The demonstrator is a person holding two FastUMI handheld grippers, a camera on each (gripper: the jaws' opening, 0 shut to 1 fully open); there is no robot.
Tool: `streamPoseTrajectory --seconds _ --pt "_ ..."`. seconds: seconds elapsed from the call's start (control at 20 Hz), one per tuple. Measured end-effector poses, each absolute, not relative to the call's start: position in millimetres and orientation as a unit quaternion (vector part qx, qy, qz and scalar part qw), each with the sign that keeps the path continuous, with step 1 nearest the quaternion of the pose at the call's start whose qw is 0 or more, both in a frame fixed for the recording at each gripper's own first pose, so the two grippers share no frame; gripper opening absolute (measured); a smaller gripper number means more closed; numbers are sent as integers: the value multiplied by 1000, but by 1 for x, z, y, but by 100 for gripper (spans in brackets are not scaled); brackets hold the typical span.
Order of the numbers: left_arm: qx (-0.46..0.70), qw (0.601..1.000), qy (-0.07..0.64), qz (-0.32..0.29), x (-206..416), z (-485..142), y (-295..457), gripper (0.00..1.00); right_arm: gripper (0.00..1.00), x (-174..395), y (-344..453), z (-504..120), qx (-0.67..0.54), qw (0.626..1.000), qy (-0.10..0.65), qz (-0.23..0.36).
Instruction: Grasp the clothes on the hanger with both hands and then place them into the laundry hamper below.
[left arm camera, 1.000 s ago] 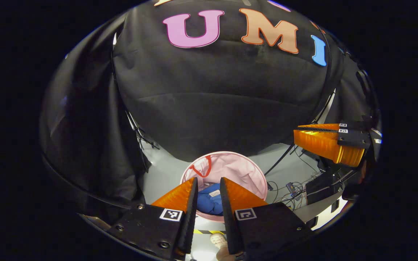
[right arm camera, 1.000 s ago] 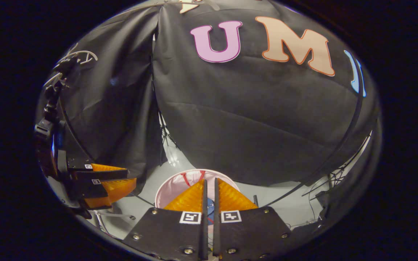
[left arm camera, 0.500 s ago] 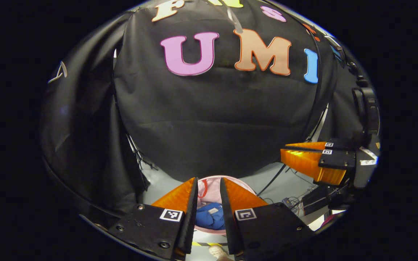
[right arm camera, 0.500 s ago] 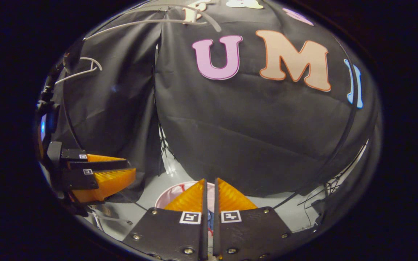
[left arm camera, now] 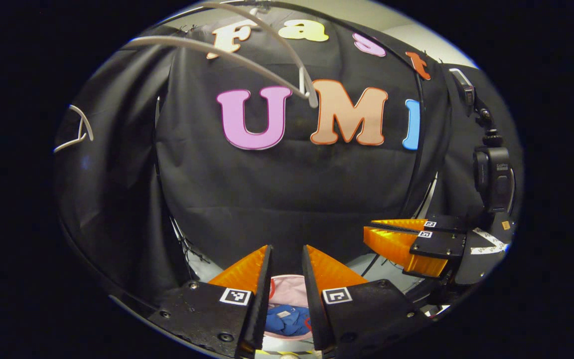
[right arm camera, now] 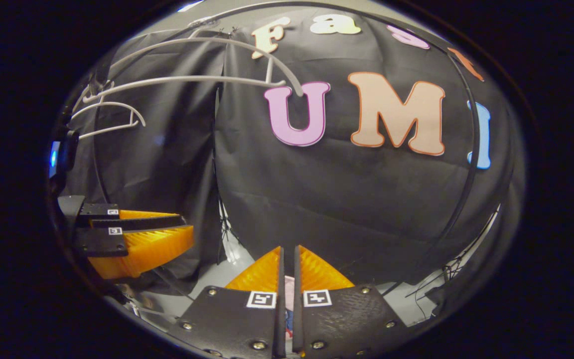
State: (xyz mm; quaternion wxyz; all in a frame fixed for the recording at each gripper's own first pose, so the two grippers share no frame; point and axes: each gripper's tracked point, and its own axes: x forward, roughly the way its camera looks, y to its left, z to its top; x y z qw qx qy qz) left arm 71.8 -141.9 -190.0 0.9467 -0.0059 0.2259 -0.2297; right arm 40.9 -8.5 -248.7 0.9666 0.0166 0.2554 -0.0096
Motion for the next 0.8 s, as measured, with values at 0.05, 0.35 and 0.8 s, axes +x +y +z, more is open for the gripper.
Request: streamPoseTrajectory --seconds 0.05,0.35,0.8 --pt "-8 948 218 -231 73 -183 -142 38 6 43 -8 -241 17 969 248 -8" --pt "-27 959 161 -232 83 -126 -148 37 6 51 -6 -176 20 982 185 -7" --pt "-54 972 54 -221 92 -37 -138 35 10 60 -21 -69 16 997 78 -20"
